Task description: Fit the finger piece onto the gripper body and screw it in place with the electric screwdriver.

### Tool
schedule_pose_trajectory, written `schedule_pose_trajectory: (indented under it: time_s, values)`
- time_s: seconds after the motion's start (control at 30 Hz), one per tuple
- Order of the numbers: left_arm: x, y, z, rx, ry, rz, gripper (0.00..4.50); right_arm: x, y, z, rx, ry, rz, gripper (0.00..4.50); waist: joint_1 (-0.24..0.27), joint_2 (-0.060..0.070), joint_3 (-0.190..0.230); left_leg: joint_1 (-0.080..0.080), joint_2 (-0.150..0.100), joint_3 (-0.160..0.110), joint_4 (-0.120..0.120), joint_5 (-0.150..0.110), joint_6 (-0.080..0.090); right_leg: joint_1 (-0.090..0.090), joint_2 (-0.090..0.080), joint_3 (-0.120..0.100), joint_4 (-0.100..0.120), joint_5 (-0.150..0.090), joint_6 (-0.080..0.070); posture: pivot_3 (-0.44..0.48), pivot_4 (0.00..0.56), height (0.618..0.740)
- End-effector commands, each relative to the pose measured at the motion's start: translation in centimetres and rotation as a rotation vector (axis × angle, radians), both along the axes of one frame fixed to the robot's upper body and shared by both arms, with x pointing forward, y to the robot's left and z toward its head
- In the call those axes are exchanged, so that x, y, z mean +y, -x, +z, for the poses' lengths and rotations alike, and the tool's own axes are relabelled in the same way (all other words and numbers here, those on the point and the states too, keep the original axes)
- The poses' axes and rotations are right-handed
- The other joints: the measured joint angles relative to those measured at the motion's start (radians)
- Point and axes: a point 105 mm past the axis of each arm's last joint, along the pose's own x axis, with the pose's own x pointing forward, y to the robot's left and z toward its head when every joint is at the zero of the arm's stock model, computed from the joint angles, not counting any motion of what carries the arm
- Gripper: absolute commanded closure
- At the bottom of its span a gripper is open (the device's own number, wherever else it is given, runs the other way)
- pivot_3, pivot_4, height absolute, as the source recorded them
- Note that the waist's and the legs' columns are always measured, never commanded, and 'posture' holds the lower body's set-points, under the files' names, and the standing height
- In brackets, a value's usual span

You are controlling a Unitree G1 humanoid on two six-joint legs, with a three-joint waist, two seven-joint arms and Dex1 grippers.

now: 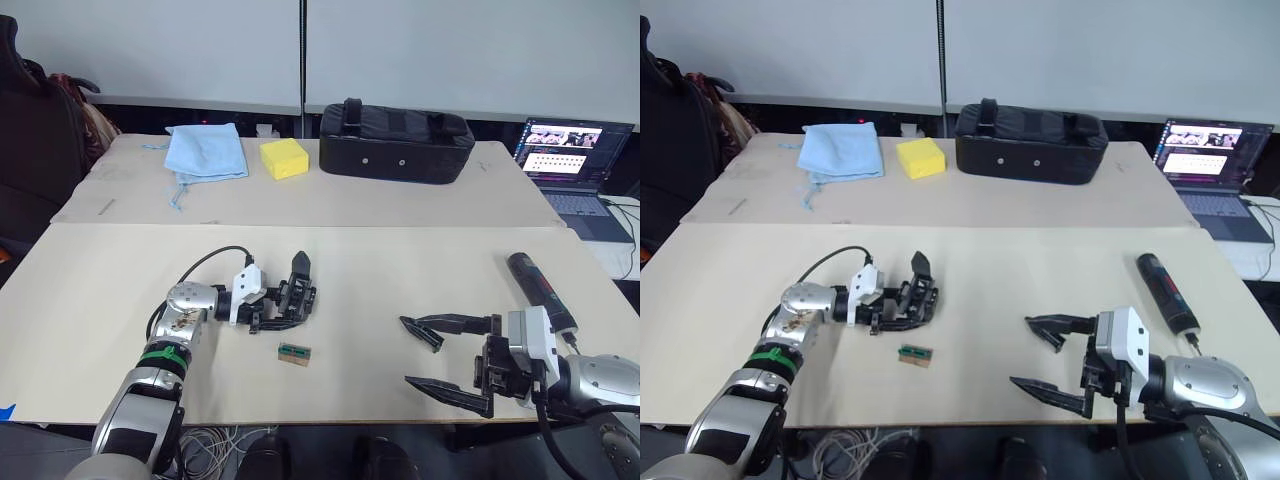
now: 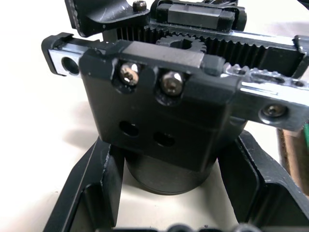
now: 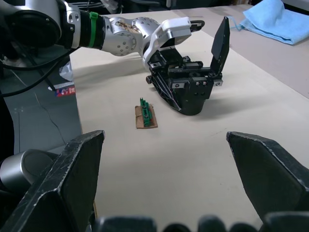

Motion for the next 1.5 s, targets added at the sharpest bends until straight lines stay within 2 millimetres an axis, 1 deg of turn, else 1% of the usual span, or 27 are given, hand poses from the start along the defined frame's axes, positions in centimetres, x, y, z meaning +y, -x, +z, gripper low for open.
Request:
schedule_pose_trajectory:
  time_s: [0.03, 0.13, 0.27, 0.33, 0.37, 0.4, 0.43, 0.57, 0.7, 0.8, 0.9, 0.93, 0.97, 1.1, 1.2, 1.3, 1.43, 1.5]
  values:
    - [0.4, -0.5, 0.8, -0.041, 0.011, 0.016, 2.19, 0.2, 0.1, 1.0, -0.037, -0.004, 0.021, 0.0, 0.0, 0.0, 0.0, 0.0, 0.0, 0.0, 0.0, 0.0, 0.0, 0.0, 0.0, 0.0, 0.0, 0.0, 0.0, 0.0, 0.15, 0.74]
    - [0.7, -0.7, 0.8, -0.041, 0.013, 0.04, 2.19, 0.2, 0.1, 1.0, -0.037, -0.004, 0.024, 0.0, -0.001, 0.0, 0.0, 0.0, 0.0, 0.0, 0.0, 0.0, 0.0, 0.0, 0.0, 0.0, 0.0, 0.0, 0.0, 0.0, 0.15, 0.74]
    - [1.2, -0.5, 0.3, -0.012, 0.007, 0.045, 2.19, 0.2, 0.1, 1.0, -0.034, -0.005, 0.026, 0.0, -0.002, 0.0, 0.0, 0.0, 0.0, 0.0, 0.0, 0.0, 0.0, 0.0, 0.0, 0.0, 0.001, 0.0, 0.0, 0.0, 0.15, 0.74]
    - [1.3, -0.6, 0.3, -0.014, 0.018, 0.06, 1.17, 0.2, 0.2, 1.0, -0.034, -0.006, 0.027, 0.0, -0.002, 0.0, 0.0, 0.001, 0.0, 0.0, 0.0, 0.0, 0.0, 0.0, 0.0, 0.0, 0.001, 0.0, 0.0, 0.0, 0.15, 0.74]
    - [1.4, -0.8, 0.5, -0.04, 0.02, 0.079, 0.99, 0.2, 0.2, 1.0, -0.033, -0.006, 0.027, 0.0, -0.002, 0.0, 0.0, 0.001, 0.0, 0.0, 0.0, 0.0, 0.0, 0.0, 0.0, 0.0, 0.001, 0.0, 0.0, 0.0, 0.15, 0.74]
    - [1.5, -0.9, 0.6, -0.036, 0.034, 0.096, 0.46, 0.2, 0.2, 0.9, -0.032, -0.007, 0.028, 0.0, -0.002, 0.0, 0.0, 0.001, 0.0, 0.0, 0.0, 0.0, 0.0, 0.0, 0.0, 0.0, 0.002, 0.0, 0.0, 0.0, 0.15, 0.74]
    - [1.6, -1.0, 0.7, -0.038, 0.049, 0.115, 0.03, 0.2, 0.2, 0.9, -0.031, -0.008, 0.028, 0.0, -0.001, 0.0, 0.0, 0.001, 0.0, 0.0, 0.0, 0.0, 0.0, 0.0, 0.0, 0.0, 0.002, 0.0, 0.0, 0.0, 0.15, 0.74]
    - [2.2, -0.6, 0.6, -0.026, 0.064, 0.133, 0.03, 0.2, 0.2, 0.7, -0.026, -0.009, 0.031, 0.0, -0.001, 0.0, 0.0, 0.001, 0.0, 0.0, 0.0, 0.0, 0.0, 0.0, 0.0, 0.0, 0.001, 0.0, 0.0, 0.0, 0.15, 0.74]
    - [3.4, 0.6, 0.5, -0.029, 0.065, 0.148, 0.03, 0.0, 0.1, 0.7, -0.026, -0.011, 0.015, 0.0, -0.005, 0.0, 0.0, 0.001, 0.001, 0.0, 0.0, 0.0, 0.0, 0.0, 0.0, 0.0, 0.002, 0.0, 0.0, 0.0, 0.15, 0.74]
    - [4.9, 2.4, 1.5, -0.048, 0.095, 0.145, 0.03, -1.2, 0.1, 0.6, -0.022, -0.008, -0.051, 0.0, -0.007, 0.0, 0.0, 0.002, 0.001, 0.0, -0.001, 0.0, 0.0, 0.0, 0.0, 0.0, 0.002, 0.0, 0.0, 0.0, 0.15, 0.74]
    - [6.1, 4.3, 2.0, -0.045, 0.092, 0.137, 0.03, -2.6, 0.5, 0.3, -0.003, 0.001, -0.121, 0.0, -0.004, 0.0, 0.0, 0.002, 0.002, 0.0, -0.001, 0.0, -0.001, -0.001, 0.0, 0.0, 0.002, 0.0, 0.0, 0.0, 0.15, 0.74]
    - [6.5, 5.0, 2.2, -0.044, 0.092, 0.135, 0.03, -3.1, 0.7, 0.1, 0.007, 0.005, -0.145, 0.0, -0.002, 0.0, 0.0, 0.002, 0.001, 0.0, -0.001, -0.001, -0.002, 0.0, 0.0, 0.0, 0.002, 0.0, 0.0, 0.0, 0.15, 0.74]
    - [6.7, 5.5, 2.6, -0.035, 0.104, 0.135, 0.03, -3.5, 0.9, -0.1, 0.016, 0.009, -0.172, 0.0, 0.001, 0.0, 0.0, 0.002, 0.001, 0.0, -0.001, -0.005, -0.008, -0.001, 0.0, 0.0, 0.002, 0.0, 0.0, 0.0, 0.15, 0.74]
    - [6.5, 7.6, 5.3, -0.057, 0.144, 0.098, 0.03, -5.3, 1.7, -1.4, 0.05, 0.024, -0.296, 0.0, 0.007, 0.001, 0.0, 0.002, 0.002, -0.003, -0.001, -0.005, -0.009, 0.0, -0.002, 0.0, 0.001, 0.0, 0.0, 0.0, 0.15, 0.74]
    - [6.2, 8.3, 6.2, -0.073, 0.158, 0.076, 0.03, -5.6, 1.6, -1.8, 0.044, 0.035, -0.328, 0.0, 0.002, 0.002, 0.0, 0.002, 0.002, -0.005, -0.001, -0.006, -0.01, 0.0, -0.002, 0.001, 0.001, 0.0, 0.0, 0.0, 0.15, 0.74]
    - [5.8, 8.9, 6.9, -0.073, 0.159, 0.046, 0.03, -5.3, 0.5, -1.1, 0.04, 0.033, -0.341, 0.0, -0.006, 0.004, 0.0, 0.004, 0.002, -0.004, -0.001, -0.006, -0.01, 0.0, -0.002, 0.001, 0.001, 0.0, 0.0, 0.0, 0.15, 0.74]
    - [5.0, 9.3, 8.1, -0.074, 0.177, 0.011, 0.03, -5.7, -2.7, -1.4, 0.172, 0.279, -0.42, 0.0, -0.025, 0.006, 0.001, 0.007, 0.001, -0.002, -0.002, -0.006, -0.01, 0.0, -0.003, 0.003, 0.002, 0.0, 0.0, 0.0, 0.15, 0.74]
    - [4.7, 9.4, 8.3, -0.063, 0.18, -0.005, 0.03, -5.8, -3.7, -1.4, 0.227, 0.337, -0.432, 0.0, -0.026, 0.006, 0.002, 0.008, 0.001, -0.002, -0.002, -0.006, -0.01, 0.0, -0.002, 0.003, 0.002, 0.0, 0.0, 0.0, 0.15, 0.74]
